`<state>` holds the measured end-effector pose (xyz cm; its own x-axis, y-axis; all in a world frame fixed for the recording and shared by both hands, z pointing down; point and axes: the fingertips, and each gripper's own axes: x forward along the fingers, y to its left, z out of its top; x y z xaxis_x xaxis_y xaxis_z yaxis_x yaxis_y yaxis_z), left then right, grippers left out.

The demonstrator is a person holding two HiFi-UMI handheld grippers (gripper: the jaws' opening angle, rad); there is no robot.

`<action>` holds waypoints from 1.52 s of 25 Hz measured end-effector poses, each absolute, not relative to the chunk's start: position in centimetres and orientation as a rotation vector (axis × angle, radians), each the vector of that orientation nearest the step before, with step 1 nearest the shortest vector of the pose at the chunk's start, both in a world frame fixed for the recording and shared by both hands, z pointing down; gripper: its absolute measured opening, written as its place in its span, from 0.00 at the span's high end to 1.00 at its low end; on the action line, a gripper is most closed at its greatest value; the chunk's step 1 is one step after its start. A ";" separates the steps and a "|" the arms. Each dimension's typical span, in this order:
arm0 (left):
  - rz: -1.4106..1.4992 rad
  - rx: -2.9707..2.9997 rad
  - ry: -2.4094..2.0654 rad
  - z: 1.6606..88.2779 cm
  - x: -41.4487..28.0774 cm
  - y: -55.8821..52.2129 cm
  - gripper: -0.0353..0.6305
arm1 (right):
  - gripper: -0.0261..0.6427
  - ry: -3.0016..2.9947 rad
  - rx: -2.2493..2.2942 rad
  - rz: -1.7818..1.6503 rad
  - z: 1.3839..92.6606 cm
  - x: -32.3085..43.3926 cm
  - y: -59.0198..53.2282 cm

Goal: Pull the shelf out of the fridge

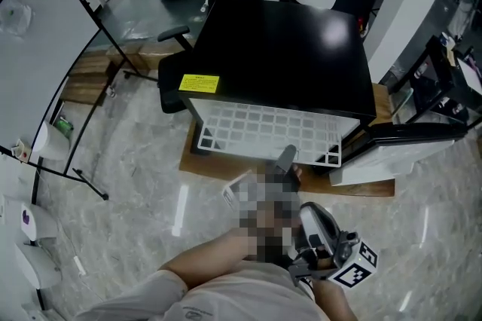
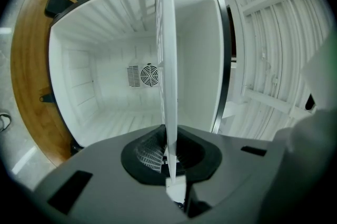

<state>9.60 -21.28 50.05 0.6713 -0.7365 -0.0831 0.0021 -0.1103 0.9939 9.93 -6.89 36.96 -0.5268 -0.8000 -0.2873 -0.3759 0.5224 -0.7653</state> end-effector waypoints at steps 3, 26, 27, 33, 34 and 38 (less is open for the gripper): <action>-0.696 1.567 -0.629 49.8 9.5 -21.0 0.92 | 0.94 2.114 -0.968 -0.844 36.5 10.1 -5.9; -0.700 1.544 -0.645 49.7 9.0 -19.0 0.92 | 0.94 2.099 -0.969 -0.840 36.4 9.8 -4.5; -0.699 1.546 -0.644 49.7 8.9 -18.7 0.92 | 0.94 2.100 -0.966 -0.840 36.4 9.6 -4.3; -0.689 1.552 -0.631 49.5 8.4 -17.1 0.92 | 0.94 2.093 -0.968 -0.826 36.2 8.7 -2.9; -0.683 1.553 -0.628 49.5 8.3 -16.6 0.92 | 0.94 2.091 -0.972 -0.822 36.2 8.6 -2.4; -0.636 1.577 -0.594 50.1 8.2 -13.9 0.92 | 0.94 2.079 -0.993 -0.798 36.0 8.2 -0.8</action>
